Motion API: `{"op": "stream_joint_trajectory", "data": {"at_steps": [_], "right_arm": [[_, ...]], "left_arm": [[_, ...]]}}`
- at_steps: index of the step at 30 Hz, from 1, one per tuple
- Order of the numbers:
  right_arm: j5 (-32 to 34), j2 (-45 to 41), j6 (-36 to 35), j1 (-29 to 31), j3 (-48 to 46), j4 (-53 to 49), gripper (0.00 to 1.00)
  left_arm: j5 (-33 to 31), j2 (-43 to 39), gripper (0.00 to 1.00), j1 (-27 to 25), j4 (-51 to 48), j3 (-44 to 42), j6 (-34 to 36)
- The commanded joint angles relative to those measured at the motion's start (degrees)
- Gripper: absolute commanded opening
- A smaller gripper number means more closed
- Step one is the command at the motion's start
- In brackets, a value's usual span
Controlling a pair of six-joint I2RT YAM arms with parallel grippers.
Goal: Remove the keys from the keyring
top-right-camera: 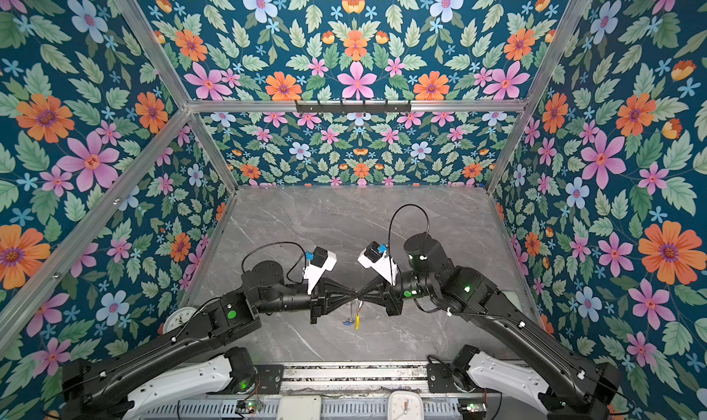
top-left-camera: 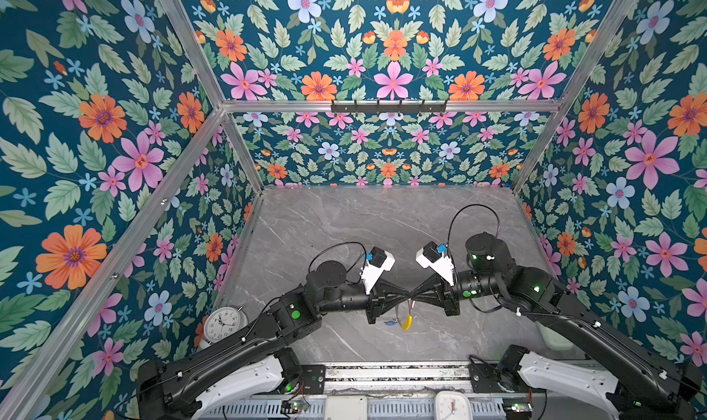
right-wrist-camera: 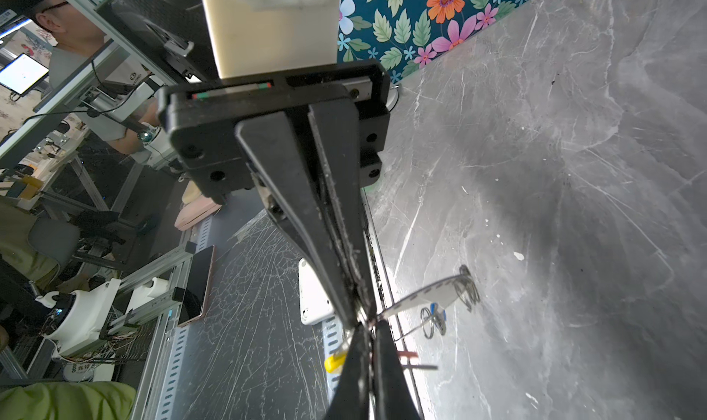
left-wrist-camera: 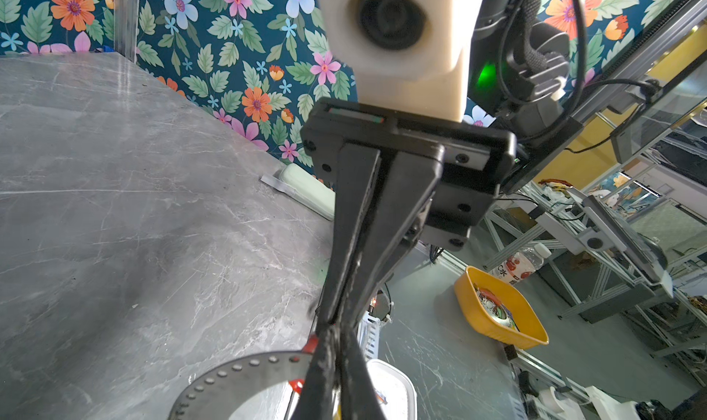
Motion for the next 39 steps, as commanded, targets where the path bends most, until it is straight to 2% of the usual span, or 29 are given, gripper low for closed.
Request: {"op": "stream_joint_trajectory", "data": {"at_steps": [1,2,6,9,14,17,22,31,35,39], "right_arm": [[0.82,-0.16,0.39,0.04,0.09,2.49,0.00],[1.07,-0.37,0.93,0.05,-0.18,3.33,0.00],[3.22,-3.60,4.00,0.14,-2.53,9.52,0.34],[7.15,-7.56,6.61,0.14,-5.96,15.75,0.43],[11.64,-13.44,11.57,0.73,-15.02,28.75,0.45],[13.78,-14.57,12.49,2.13,-18.45,33.07,0.45],[15.97,-12.61,10.61,5.65,-19.44,34.29,0.46],[16.83,-9.18,9.93,6.22,-19.17,34.79,0.47],[16.47,-8.49,9.94,6.50,-19.14,34.98,0.41],[16.74,-8.59,9.85,6.62,-19.14,34.28,0.27]], "left_arm": [[0.33,-0.44,0.00,-0.11,3.87,-0.33,-0.22],[-0.40,-0.91,0.00,-0.05,5.49,-1.14,-0.55],[-3.71,-2.82,0.00,-0.07,10.81,-3.95,-1.23],[-5.82,-3.92,0.00,-0.05,14.35,-5.69,-1.89],[-9.11,-5.58,0.00,-0.05,19.54,-8.42,-2.82],[-11.43,-6.94,0.00,-0.10,23.89,-10.56,-3.48],[-11.20,-6.10,0.00,-0.15,27.81,-11.56,-4.42],[-10.19,-5.03,0.00,-0.19,29.78,-12.06,-5.84],[-10.46,-5.12,0.00,-0.13,29.66,-12.08,-5.96],[-11.11,-5.55,0.00,-0.21,29.51,-12.35,-6.07]]}}
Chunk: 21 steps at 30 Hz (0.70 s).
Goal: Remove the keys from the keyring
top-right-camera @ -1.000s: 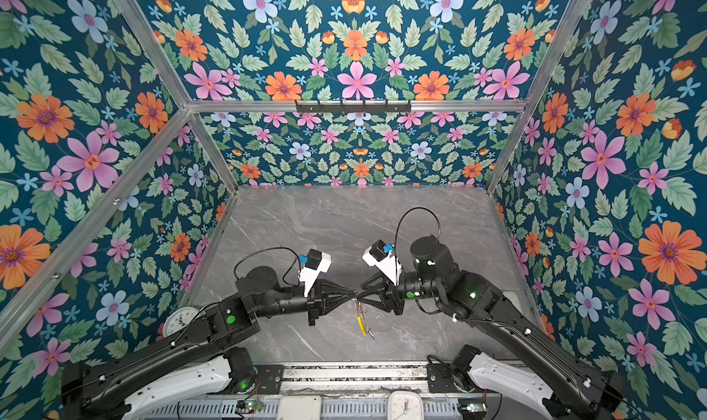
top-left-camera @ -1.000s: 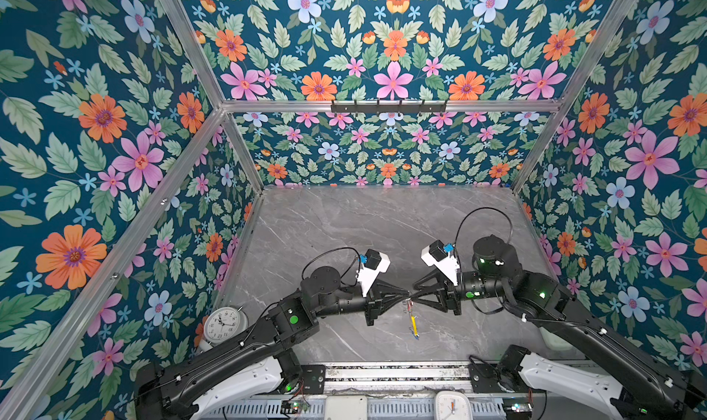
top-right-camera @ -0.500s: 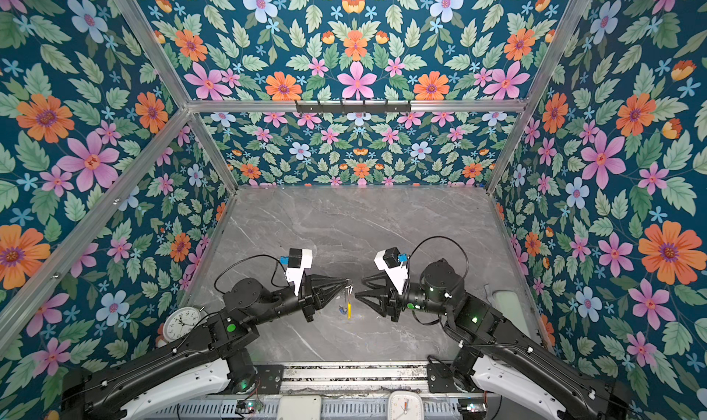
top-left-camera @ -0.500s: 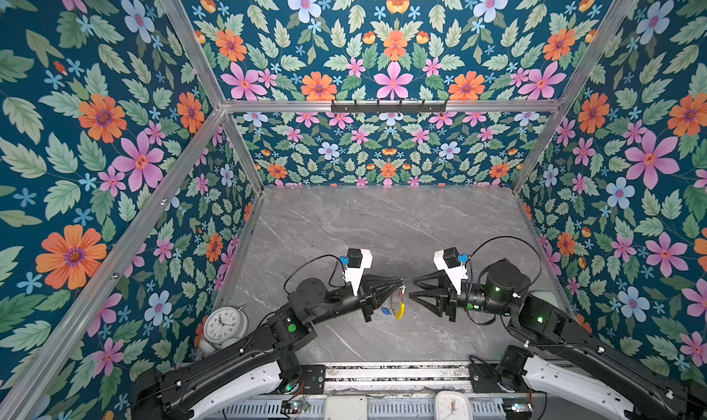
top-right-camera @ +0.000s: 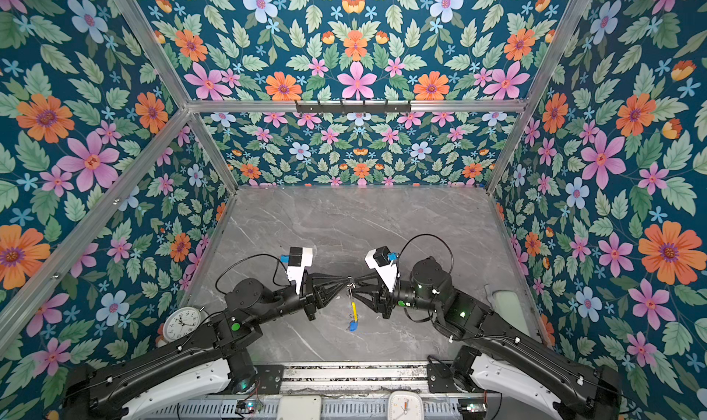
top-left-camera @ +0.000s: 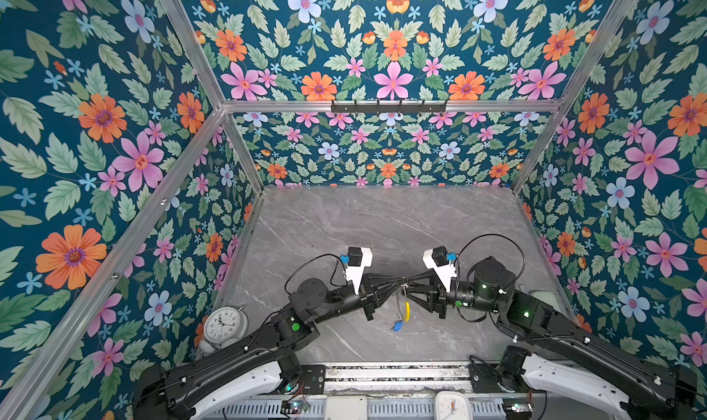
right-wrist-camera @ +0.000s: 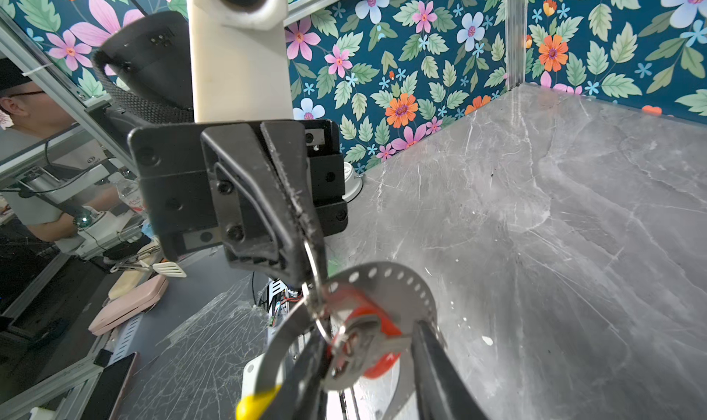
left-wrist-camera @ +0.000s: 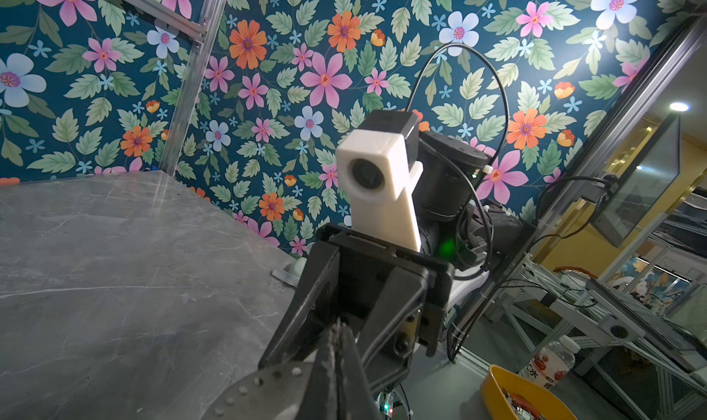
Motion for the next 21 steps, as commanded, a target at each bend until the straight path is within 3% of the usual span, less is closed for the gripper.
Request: {"op": "stream_joint_trajectory", "data": {"at_steps": [1,8,21], "right_arm": [[0.76,-0.10,-0.33,0.10,0.19,1.37,0.23],[0.36,0.24,-1.10,0.72,0.54,0.49,0.00],[0.10,3.66,-3.08,4.13,1.33,-2.78,0.00]], "left_arm": [[-0.21,-0.34,0.00,0.00,3.28,0.00,-0.44],[-1.73,-0.69,0.00,-0.07,4.36,-0.59,-1.20],[-1.71,-2.19,0.00,0.00,7.07,-2.29,-1.58]]}}
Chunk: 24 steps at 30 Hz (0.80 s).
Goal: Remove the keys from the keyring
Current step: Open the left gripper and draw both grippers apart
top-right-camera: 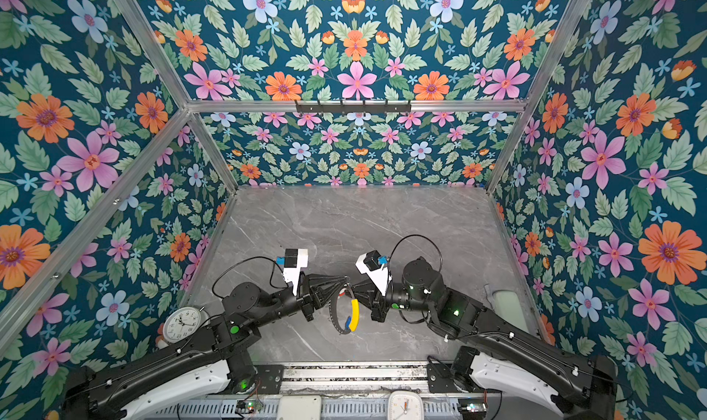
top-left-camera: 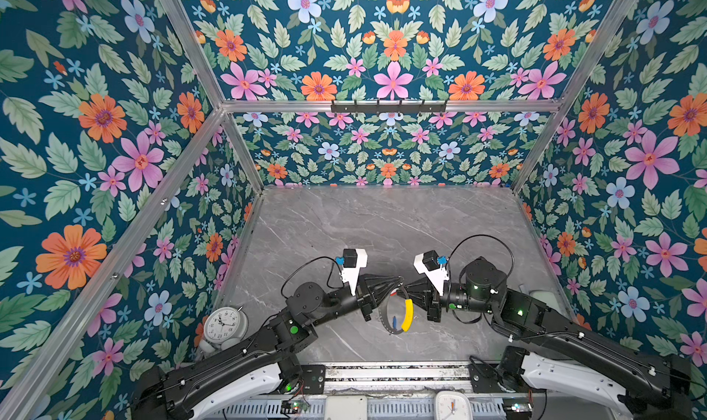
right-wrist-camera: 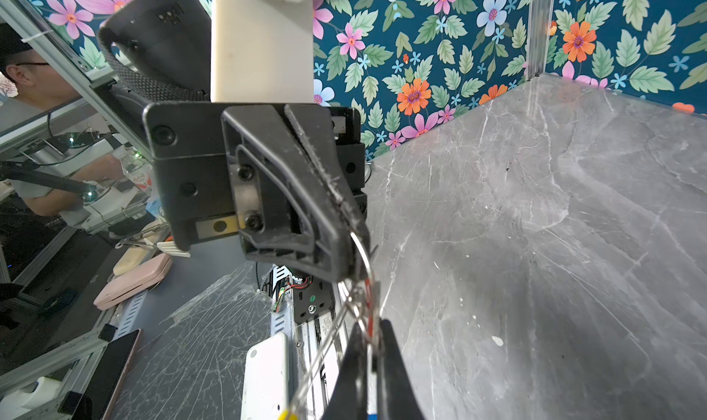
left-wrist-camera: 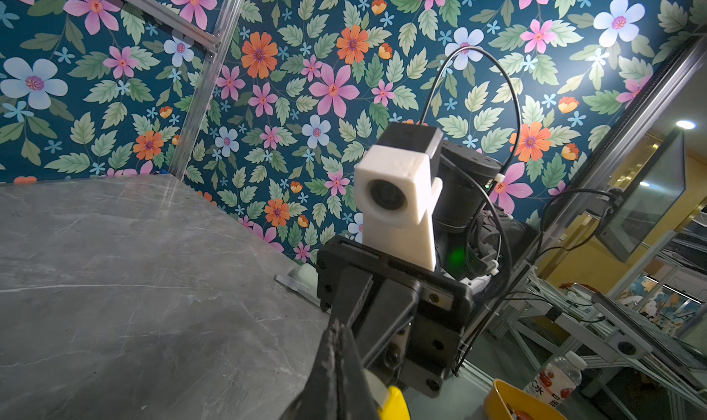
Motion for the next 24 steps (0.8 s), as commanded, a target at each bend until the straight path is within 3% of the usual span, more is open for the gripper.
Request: {"op": "stream_joint_trajectory", "data": {"at_steps": [1,4,7,11,17,24], "right_arm": [[-0.77,0.29,-0.79,0.42,-0.28,-2.12,0.00],[0.18,-1.07,-1.11,0.41,-0.14,-3.70,0.00],[0.68,-3.02,-1.90,0.41,1.05,-6.96,0.24],[0.46,-7.24,-2.46,0.35,2.65,-10.20,0.38],[1.64,-12.13,-0.05,0.36,2.97,-5.62,0.45],[-0.85,-7.72,3.22,0.40,3.21,3.03,0.45]], "left_arm": [[0.79,-0.35,0.00,0.03,4.61,0.44,0.07],[2.63,-0.35,0.00,-0.01,2.22,1.12,0.95],[3.89,-0.57,0.00,0.04,0.04,1.65,1.56],[4.49,-1.48,0.00,0.09,-1.80,1.62,2.15],[6.66,-1.87,0.00,0.02,-1.38,1.39,2.39],[8.31,-1.32,0.00,0.03,-0.05,1.39,2.39]]}}
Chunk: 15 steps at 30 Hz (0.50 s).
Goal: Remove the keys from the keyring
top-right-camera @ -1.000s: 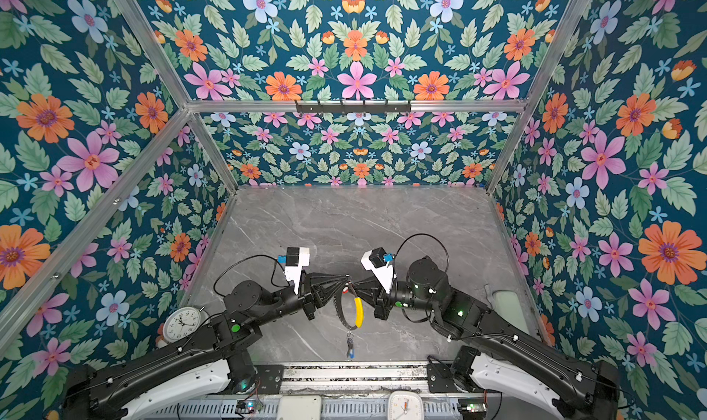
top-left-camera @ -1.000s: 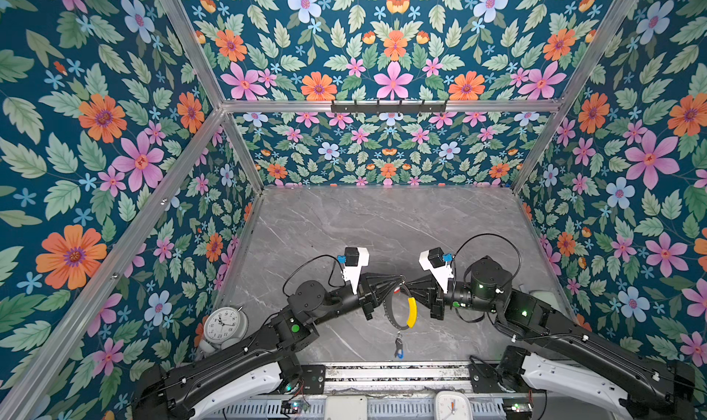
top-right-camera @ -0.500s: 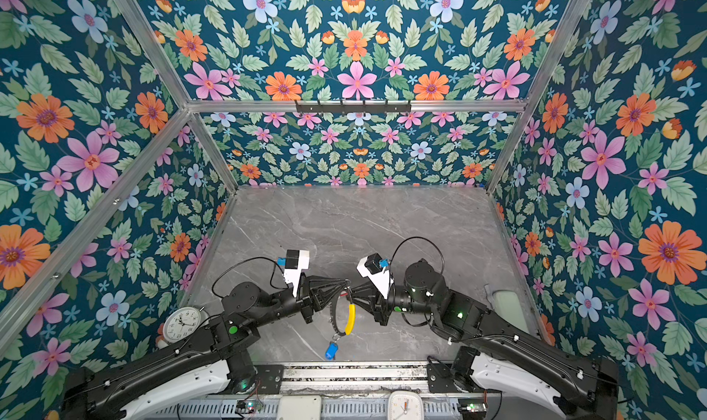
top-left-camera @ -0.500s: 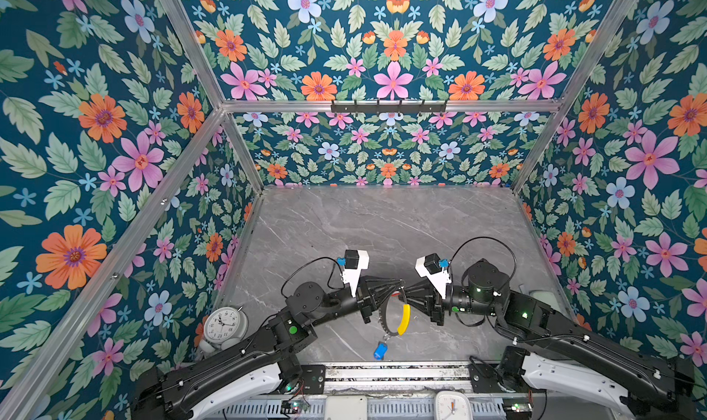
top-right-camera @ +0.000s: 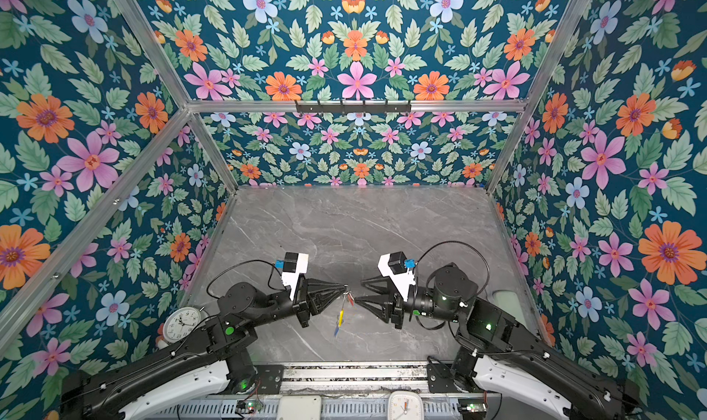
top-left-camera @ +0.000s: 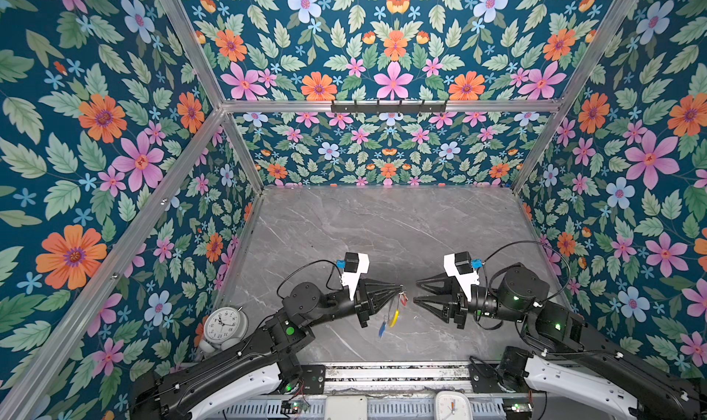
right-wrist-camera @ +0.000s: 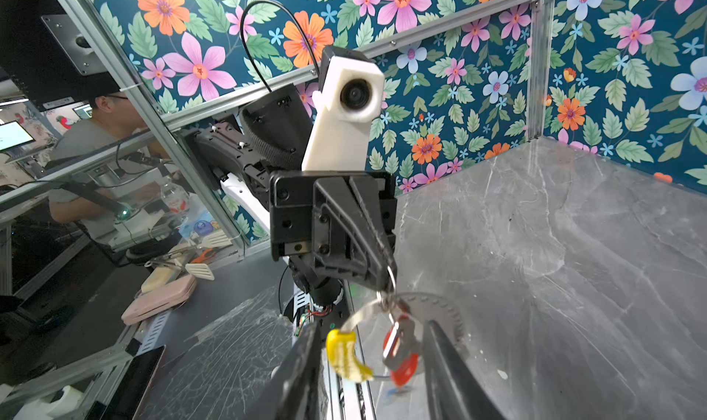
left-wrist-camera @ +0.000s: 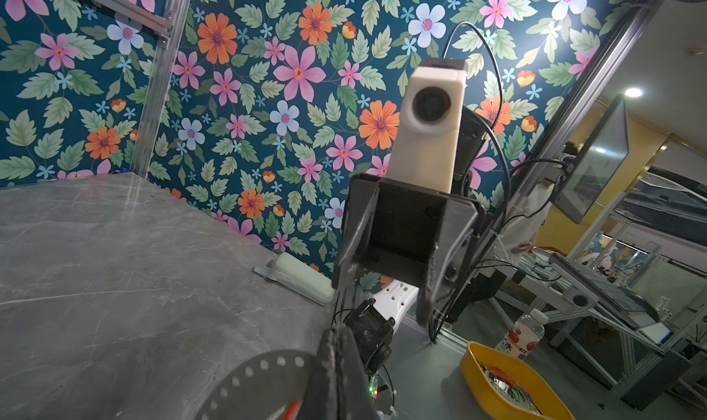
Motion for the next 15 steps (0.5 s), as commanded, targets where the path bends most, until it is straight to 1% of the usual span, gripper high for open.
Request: {"op": "stream_joint_trajectory", "data": {"at_steps": [1,4,9,11,15], "right_arm": [[-1.90,2.05,2.61,0.04,0.28,6.45,0.44],[-3.31,4.34,3.38,0.02,0.40,7.54,0.39],[-3.80,5.26,4.26,0.02,-0.49,8.25,0.25],[-3.88,5.15,4.66,0.05,-1.01,8.57,0.21],[-4.36,4.81,5.00,0.04,-1.54,8.41,0.17]], "left_arm": [[1.69,0.06,0.00,0.06,2.81,0.02,0.60],[2.04,-0.03,0.00,0.04,3.15,-0.03,0.56],[2.27,-0.69,0.00,0.03,3.61,-0.50,0.52],[2.30,-0.89,0.00,0.04,3.70,-0.67,0.52],[2.38,-1.17,0.00,0.07,3.96,-0.86,0.53]]}}
